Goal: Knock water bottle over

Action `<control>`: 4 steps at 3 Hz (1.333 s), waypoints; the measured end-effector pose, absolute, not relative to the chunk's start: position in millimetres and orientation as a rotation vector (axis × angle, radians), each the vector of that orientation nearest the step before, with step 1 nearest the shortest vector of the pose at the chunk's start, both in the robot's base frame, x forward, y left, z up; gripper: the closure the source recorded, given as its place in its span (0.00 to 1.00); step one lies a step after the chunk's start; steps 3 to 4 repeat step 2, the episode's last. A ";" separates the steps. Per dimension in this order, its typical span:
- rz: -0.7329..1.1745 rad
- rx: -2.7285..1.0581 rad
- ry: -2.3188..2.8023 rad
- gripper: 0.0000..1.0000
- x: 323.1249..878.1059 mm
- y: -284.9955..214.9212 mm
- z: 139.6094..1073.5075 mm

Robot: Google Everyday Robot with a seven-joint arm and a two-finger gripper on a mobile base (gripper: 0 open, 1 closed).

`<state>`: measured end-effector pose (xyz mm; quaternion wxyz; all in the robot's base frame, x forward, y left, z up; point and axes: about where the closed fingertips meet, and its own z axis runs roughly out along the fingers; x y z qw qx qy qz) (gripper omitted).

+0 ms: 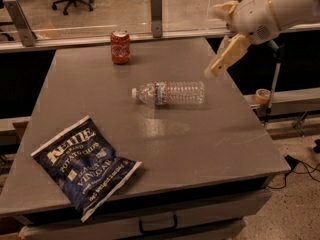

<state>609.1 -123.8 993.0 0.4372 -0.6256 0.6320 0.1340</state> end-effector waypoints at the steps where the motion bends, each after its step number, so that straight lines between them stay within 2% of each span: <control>1: 0.023 -1.565 1.592 0.00 617.9 -174.7 1048.9; 2: -0.204 -1.595 1.654 0.00 608.8 -214.6 1088.8; 4: -0.204 -1.595 1.654 0.00 608.8 -214.6 1088.8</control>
Offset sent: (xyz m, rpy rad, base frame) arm -0.0170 -0.1473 0.1531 -0.5349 -0.2654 -0.3095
